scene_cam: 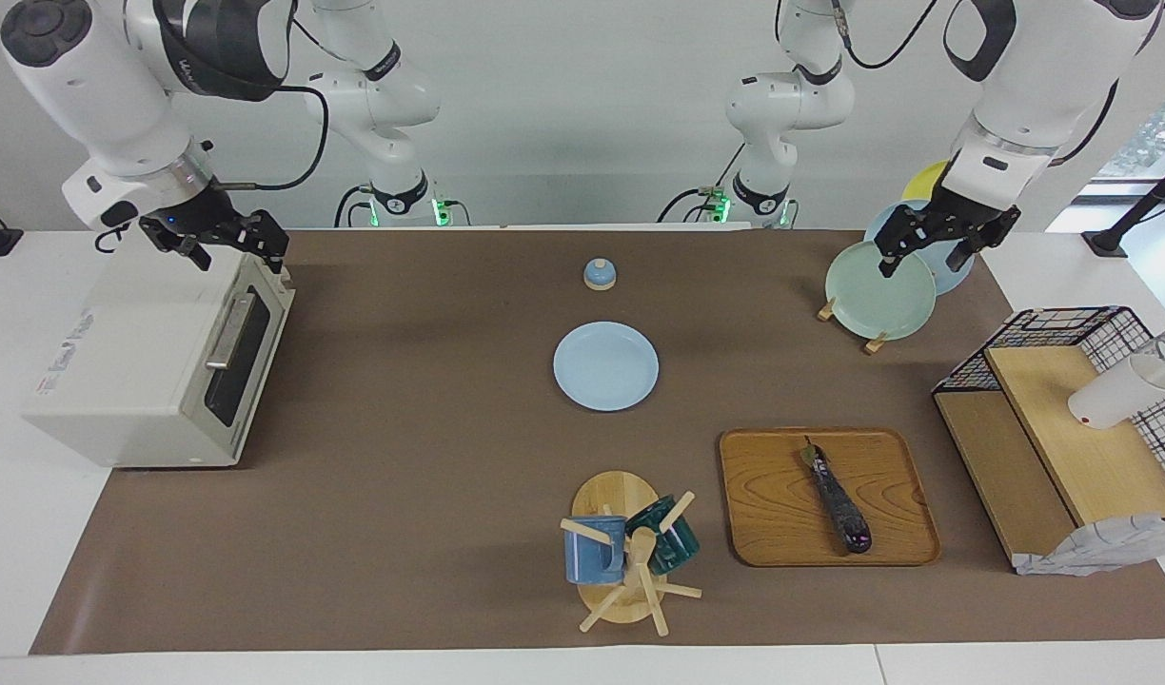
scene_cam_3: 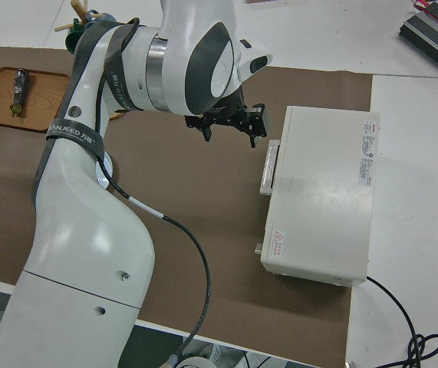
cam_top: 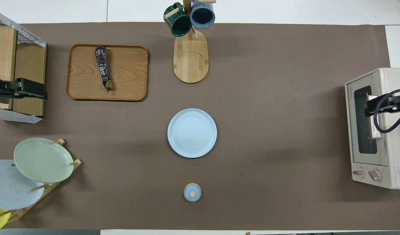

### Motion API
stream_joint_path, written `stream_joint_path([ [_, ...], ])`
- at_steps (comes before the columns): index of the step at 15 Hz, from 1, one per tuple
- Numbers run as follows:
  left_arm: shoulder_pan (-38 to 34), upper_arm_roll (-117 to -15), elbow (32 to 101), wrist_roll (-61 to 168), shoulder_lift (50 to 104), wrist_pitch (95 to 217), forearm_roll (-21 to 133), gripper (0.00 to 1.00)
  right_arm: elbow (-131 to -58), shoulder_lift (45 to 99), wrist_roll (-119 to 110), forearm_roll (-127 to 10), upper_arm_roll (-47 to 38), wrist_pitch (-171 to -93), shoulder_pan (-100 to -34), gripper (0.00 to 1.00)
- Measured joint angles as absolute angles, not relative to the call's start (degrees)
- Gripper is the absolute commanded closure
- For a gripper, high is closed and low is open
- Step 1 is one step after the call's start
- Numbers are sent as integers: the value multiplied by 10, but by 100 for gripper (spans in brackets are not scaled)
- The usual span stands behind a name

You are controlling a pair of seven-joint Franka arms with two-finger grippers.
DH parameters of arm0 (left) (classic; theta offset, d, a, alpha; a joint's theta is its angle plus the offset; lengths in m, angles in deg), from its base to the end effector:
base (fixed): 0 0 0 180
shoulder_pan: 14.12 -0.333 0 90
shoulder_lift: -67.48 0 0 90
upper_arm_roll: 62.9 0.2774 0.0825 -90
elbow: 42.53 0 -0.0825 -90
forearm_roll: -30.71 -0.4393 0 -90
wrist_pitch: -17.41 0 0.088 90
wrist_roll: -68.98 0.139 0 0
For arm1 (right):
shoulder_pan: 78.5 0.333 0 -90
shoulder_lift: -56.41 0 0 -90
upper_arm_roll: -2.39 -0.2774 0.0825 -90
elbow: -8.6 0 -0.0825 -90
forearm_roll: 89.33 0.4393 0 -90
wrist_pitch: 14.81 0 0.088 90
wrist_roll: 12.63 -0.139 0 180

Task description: Put eggplant into oven

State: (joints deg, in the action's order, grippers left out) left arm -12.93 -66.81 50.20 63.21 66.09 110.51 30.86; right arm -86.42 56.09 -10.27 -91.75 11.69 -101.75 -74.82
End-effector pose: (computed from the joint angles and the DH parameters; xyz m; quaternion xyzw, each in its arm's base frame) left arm 0.6066 -0.0548 0.5483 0.9999 0.0059 0.0152 0.0019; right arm 0.5905 -0.0644 0.5076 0.9971 -0.0280 -0.0690 0.0159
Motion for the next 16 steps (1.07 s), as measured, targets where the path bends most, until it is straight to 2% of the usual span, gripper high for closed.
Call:
stream_joint_path([
  [9,-129,-670,503,632,661,1109,309,0,-864,561,-103,-918,117,-1017,-748,0],
  [15,-129,-672,538,632,663,1223,309,0,-864,561,-103,-918,118,-1016,-749,0],
  [16,-129,-673,544,632,666,1236,311,0,-864,561,-103,-918,119,-1016,-749,32],
])
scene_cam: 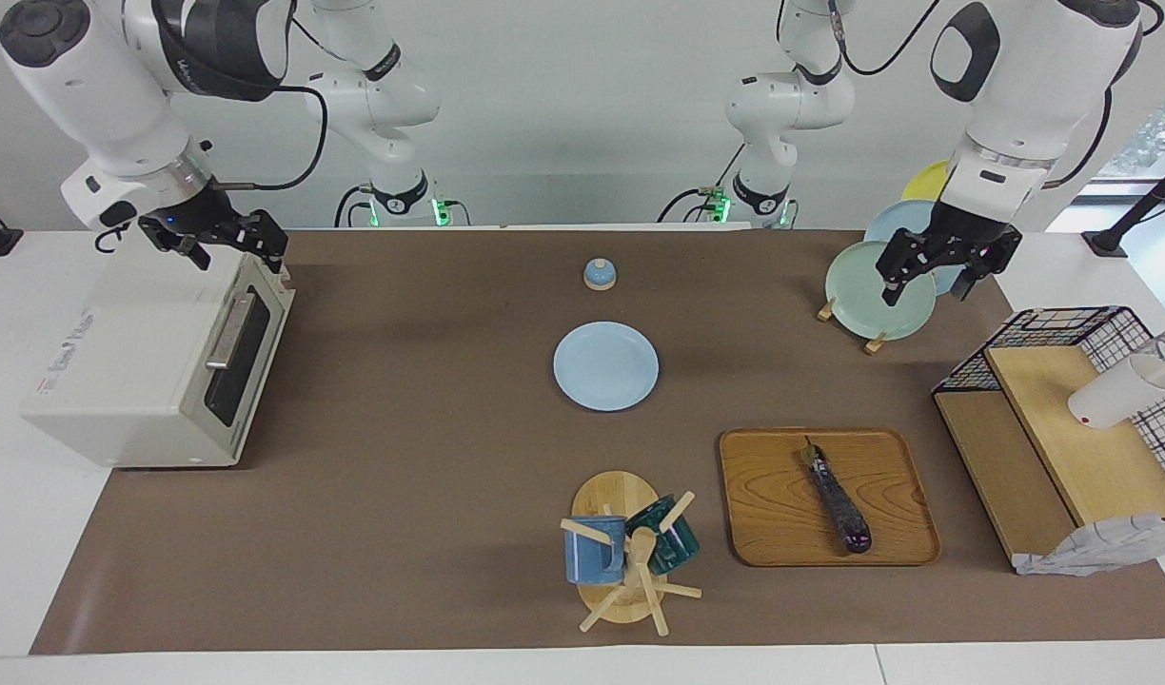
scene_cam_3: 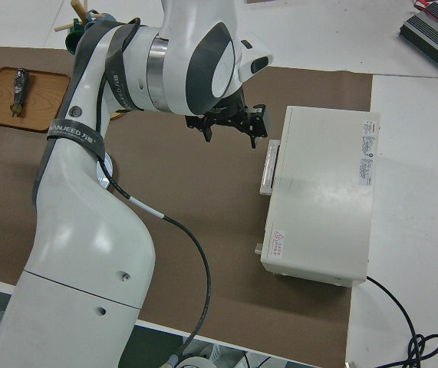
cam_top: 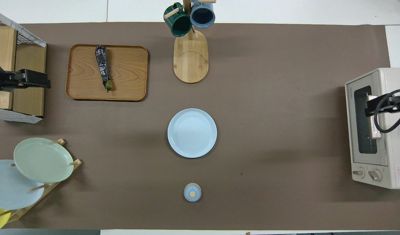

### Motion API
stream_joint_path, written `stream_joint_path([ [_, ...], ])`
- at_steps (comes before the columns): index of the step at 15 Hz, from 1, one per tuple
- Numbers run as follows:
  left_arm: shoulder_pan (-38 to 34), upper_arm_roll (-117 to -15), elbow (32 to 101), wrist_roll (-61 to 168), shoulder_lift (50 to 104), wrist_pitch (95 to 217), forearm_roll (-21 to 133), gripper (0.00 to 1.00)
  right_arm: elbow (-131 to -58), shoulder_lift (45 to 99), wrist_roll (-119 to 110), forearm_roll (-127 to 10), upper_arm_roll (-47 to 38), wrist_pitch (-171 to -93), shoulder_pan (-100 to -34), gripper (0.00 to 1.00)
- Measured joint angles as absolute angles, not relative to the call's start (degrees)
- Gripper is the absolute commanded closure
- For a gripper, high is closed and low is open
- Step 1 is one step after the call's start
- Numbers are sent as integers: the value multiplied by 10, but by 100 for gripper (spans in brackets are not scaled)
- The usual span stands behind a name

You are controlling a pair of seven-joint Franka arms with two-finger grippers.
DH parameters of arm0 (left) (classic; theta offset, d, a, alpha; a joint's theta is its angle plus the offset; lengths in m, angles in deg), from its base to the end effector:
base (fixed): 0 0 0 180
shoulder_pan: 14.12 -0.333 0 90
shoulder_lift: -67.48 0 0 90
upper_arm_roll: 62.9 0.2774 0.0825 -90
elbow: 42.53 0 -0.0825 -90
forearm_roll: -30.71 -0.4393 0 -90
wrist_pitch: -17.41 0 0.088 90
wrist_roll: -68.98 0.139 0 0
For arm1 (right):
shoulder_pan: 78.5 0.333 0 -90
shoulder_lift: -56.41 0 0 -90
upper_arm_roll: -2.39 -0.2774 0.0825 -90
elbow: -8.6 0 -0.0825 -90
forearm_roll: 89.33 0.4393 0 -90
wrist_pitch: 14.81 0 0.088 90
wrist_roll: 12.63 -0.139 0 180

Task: Put eggplant into oven
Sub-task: 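Reach the left gripper toward the eggplant on the wooden tray, then grasp the eggplant with the left gripper while the right gripper opens the oven door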

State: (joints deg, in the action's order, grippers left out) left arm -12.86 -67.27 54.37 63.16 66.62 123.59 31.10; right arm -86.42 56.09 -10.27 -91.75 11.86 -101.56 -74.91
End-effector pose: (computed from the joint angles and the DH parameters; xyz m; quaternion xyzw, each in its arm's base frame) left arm 0.6318 -0.0632 0.5261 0.9961 0.0023 0.0876 0.0116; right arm 0.5897 -0.0670 0.5073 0.9969 -0.0303 -0.0706 0.0156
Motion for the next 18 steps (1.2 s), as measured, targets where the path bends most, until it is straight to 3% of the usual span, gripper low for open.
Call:
stream_joint_path([
  [1,-129,-673,550,631,672,1250,320,0,-865,561,-103,-918,119,-1017,-750,70],
  [2,-128,-673,559,631,680,1269,333,0,-868,561,-103,-918,119,-1025,-751,93],
  [3,-126,-674,568,632,692,1288,343,0,-877,559,-103,-918,119,-1045,-751,100],
  [7,-100,-674,577,626,778,1354,349,0,-953,540,-102,-918,120,-1139,-752,100],
  [15,-98,-671,538,605,910,1438,352,3,-1022,533,-99,-952,122,-1206,-773,100],
  [18,-97,-672,507,601,963,1446,352,9,-1046,533,-97,-953,123,-1222,-784,100],
])
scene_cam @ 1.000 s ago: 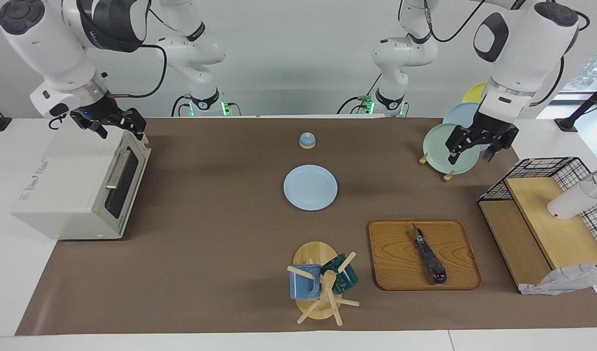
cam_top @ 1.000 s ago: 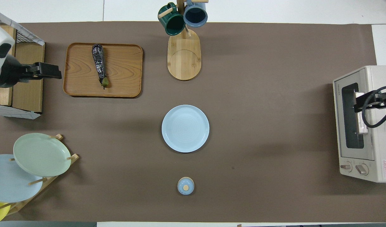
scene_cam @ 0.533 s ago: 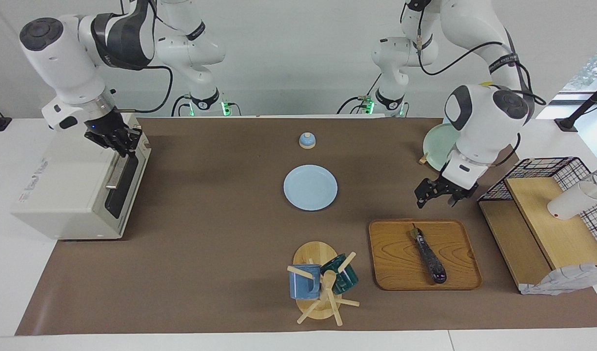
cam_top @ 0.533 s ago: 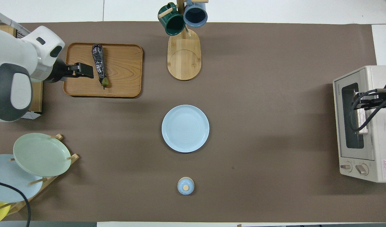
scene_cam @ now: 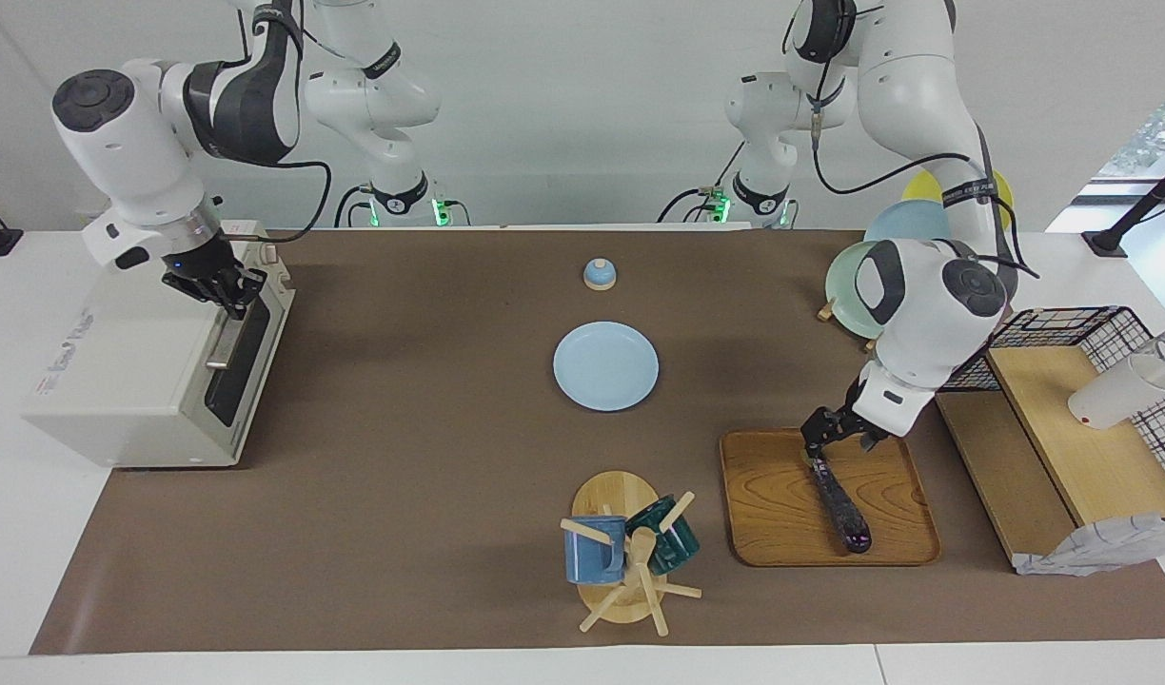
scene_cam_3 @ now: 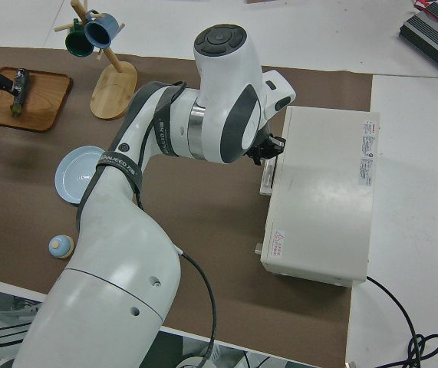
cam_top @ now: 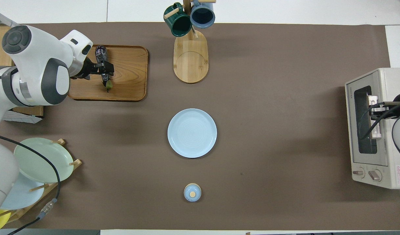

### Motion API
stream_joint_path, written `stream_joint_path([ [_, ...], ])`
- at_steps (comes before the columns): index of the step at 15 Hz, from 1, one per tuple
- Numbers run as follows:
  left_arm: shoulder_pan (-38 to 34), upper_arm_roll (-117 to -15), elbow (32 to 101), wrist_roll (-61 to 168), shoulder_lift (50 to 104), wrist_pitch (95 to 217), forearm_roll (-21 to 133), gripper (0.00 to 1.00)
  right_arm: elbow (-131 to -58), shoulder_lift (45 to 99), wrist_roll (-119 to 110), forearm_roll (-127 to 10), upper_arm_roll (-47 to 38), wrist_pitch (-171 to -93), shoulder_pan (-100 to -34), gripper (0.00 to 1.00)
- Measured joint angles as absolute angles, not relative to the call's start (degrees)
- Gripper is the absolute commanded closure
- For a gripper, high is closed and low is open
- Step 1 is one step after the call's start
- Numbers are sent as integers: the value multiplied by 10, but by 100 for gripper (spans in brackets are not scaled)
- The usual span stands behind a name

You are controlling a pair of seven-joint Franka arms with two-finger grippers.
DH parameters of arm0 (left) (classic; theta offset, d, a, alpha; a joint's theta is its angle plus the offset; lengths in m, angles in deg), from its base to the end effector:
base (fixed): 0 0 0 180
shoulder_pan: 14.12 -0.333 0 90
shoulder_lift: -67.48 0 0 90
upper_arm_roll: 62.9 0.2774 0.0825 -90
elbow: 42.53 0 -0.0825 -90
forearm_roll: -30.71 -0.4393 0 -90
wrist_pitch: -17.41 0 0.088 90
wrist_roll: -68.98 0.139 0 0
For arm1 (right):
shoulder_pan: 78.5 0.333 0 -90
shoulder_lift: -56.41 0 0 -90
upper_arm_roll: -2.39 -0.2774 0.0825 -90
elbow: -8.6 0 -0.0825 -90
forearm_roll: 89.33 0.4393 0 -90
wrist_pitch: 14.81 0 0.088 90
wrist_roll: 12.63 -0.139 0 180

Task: Put eggplant into oven
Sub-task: 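Grasp the eggplant with the left gripper while the right gripper opens the oven door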

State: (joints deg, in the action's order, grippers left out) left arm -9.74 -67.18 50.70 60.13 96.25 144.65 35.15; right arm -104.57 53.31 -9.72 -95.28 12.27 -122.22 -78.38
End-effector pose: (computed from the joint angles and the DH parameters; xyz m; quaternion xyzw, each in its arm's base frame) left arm 0.7143 -0.1098 0.2445 0.9973 0.0291 0.0380 0.0560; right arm 0.5795 -0.1113 0.3982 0.9978 -0.0428 -0.0283 0.0416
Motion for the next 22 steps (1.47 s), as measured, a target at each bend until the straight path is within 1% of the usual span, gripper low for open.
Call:
stream_joint_path([
  [3,-90,-672,498,601,988,1474,352,19,-1060,533,-88,-953,123,-1228,-794,100],
  [6,-86,-672,494,601,989,1476,339,23,-1079,530,-88,-953,122,-1257,-795,100],
  [8,-85,-672,493,601,989,1476,324,23,-1094,521,-88,-952,121,-1272,-790,100],
  [11,-84,-672,493,601,990,1476,310,23,-1112,519,-105,-950,117,-1289,-761,100],
  [14,-84,-672,495,601,993,1476,299,28,-1137,540,-143,-943,110,-1337,-726,100],
  [15,-84,-672,496,601,993,1476,299,31,-1145,551,-149,-938,107,-1358,-719,100],
  [16,-84,-672,497,601,993,1476,299,39,-1153,560,-153,-936,104,-1377,-714,100],
  [17,-83,-672,497,601,993,1476,299,54,-1161,570,-158,-935,104,-1402,-708,100],
  [18,-83,-672,497,601,993,1476,298,64,-1166,581,-163,-932,103,-1424,-703,100],
  [20,-83,-672,498,601,993,1476,298,79,-1172,606,-170,-918,102,-1454,-698,100],
  [21,-83,-672,499,602,993,1476,298,92,-1173,620,-170,-907,101,-1466,-698,100],
  [22,-82,-672,499,602,993,1477,298,100,-1174,634,-170,-896,101,-1477,-698,100],
])
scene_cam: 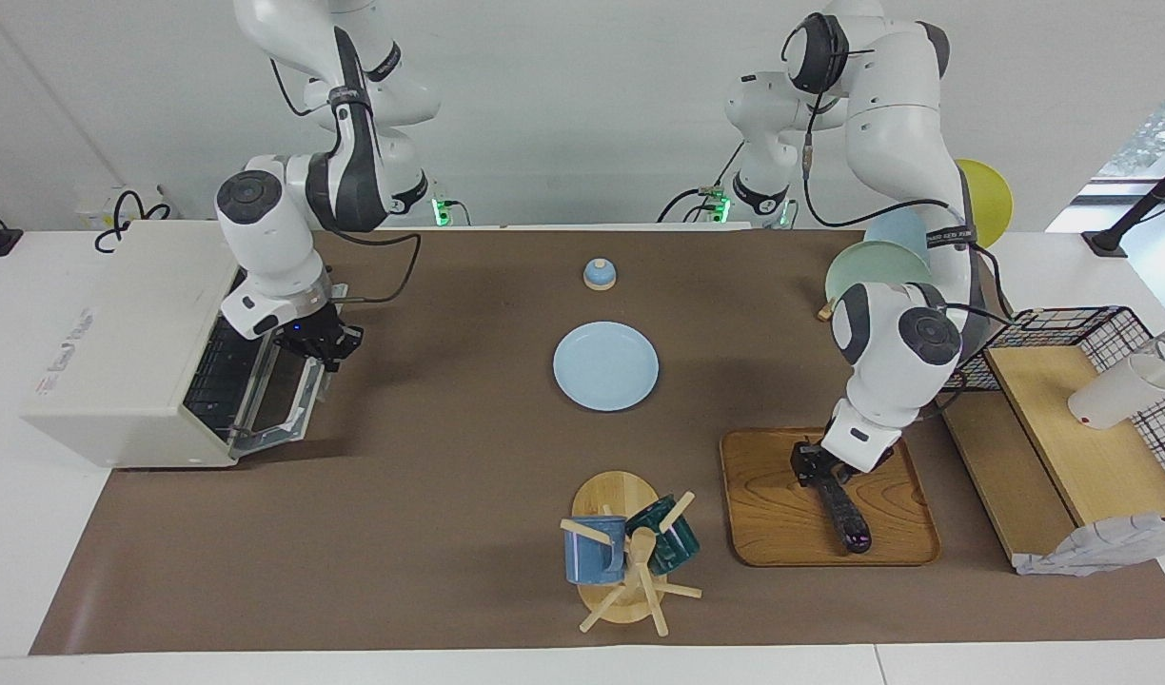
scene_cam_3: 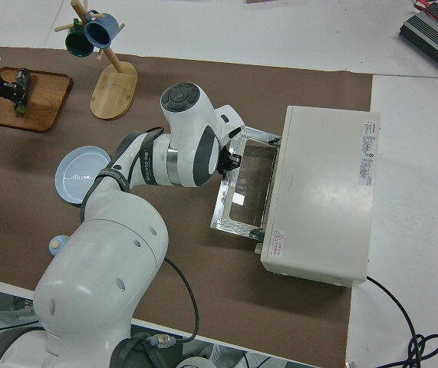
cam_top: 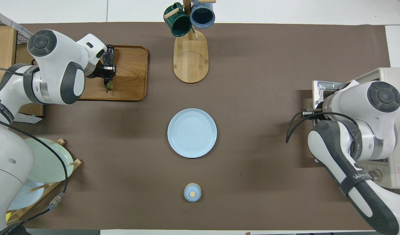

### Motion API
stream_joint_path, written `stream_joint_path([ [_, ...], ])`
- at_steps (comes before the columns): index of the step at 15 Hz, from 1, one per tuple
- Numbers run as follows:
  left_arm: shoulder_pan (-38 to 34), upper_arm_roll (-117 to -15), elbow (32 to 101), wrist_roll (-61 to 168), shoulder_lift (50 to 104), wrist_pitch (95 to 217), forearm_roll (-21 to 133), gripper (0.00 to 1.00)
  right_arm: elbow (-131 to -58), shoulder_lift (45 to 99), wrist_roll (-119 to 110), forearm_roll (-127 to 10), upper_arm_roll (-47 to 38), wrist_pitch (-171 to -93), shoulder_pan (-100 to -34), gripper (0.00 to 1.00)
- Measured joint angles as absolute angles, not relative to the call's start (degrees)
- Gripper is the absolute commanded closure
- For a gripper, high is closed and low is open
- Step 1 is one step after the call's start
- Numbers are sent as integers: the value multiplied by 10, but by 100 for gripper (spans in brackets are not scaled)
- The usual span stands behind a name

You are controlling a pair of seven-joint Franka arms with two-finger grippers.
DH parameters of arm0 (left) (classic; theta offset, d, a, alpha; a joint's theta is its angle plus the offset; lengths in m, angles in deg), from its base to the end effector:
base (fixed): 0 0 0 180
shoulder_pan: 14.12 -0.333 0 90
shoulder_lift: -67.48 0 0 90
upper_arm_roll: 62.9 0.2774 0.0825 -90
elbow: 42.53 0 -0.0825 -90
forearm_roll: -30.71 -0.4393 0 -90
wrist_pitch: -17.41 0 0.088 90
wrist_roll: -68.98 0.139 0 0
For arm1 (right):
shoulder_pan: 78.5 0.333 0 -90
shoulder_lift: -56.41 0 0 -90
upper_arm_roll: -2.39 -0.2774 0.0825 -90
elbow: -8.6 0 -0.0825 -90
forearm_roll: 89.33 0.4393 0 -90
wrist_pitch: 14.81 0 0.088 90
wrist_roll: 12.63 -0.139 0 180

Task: Put eggplant into oven
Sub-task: 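Grasp the eggplant with the left gripper while the right gripper opens the oven door, then carry the eggplant with the left gripper over the blue plate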

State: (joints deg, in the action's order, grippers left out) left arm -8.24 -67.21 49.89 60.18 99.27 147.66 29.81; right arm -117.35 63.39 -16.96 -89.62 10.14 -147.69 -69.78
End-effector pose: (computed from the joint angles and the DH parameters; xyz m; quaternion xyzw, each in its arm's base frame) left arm 0.7175 -0.1245 0.2186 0.9984 -0.0102 0.0506 0.0219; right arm 0.5814 0.0084 0.2211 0.9996 -0.0271 0.0006 0.0100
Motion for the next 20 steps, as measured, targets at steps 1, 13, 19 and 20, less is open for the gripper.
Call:
stream_joint_path([
  [1,-82,-672,499,602,993,1477,298,100,-1173,648,-170,-884,102,-1487,-698,100],
  [13,-33,-679,488,570,880,1299,317,100,-1041,668,-306,-859,109,-1389,-615,36],
  [19,113,-683,557,398,806,1270,344,100,-1042,673,-318,-859,112,-1389,-602,8],
  [20,134,-683,578,378,801,1293,351,100,-1042,673,-318,-859,111,-1389,-601,0],
])
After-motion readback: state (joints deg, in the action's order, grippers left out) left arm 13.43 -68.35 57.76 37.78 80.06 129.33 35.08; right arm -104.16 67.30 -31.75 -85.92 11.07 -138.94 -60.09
